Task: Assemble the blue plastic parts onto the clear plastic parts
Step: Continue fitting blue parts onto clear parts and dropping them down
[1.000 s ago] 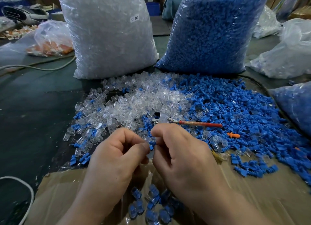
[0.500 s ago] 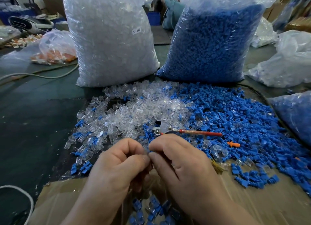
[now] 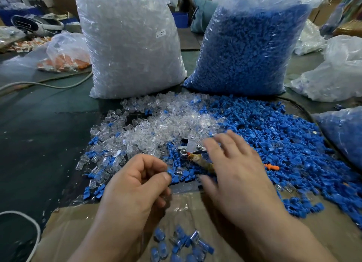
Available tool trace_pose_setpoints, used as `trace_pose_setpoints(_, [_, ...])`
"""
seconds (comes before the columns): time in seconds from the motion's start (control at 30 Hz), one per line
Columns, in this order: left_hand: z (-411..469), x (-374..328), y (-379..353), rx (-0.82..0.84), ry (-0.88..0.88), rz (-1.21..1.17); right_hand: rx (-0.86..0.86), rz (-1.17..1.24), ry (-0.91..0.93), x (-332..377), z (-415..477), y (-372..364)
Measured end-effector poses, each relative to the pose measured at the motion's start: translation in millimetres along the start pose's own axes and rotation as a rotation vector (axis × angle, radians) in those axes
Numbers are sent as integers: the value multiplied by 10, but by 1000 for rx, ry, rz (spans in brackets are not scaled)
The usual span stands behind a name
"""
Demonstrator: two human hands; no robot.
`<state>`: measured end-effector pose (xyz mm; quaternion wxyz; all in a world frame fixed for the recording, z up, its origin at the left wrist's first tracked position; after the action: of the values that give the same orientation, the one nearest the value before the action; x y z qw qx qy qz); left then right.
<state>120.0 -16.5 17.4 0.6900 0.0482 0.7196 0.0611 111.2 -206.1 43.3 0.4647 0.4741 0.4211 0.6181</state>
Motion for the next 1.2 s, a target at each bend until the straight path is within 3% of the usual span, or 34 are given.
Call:
trace_pose_setpoints(0.13, [3,-54,0,15,23,-21,94,-110,-82,-188,41,-87])
trace_pose_setpoints(0.53, [23,-7,5,30,39,-68,70,-78,-73,-238,109,-42])
trace_pose_setpoints(0.73, [12,-2,9,38,29,-123,-20,-31,-76,-250,109,32])
trace_pose_setpoints(0.93, [20,21,21,14,40,-238,-61,221,42,-101,-25,208])
trace_pose_setpoints(1.2, [39,25,37,-20,-38,-337,58,181,177,14,-95,211])
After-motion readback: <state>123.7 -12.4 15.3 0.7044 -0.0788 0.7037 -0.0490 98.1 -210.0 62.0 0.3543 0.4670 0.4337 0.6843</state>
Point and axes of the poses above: each hand's wrist, its own z-axis towards the middle knuckle, its own y-axis out of the back of the hand, x = y × z, the point moved 4 cm from there along z, towards the middle knuckle, and after that the axes turned 3 degrees about -x, right-handed, at the moved point
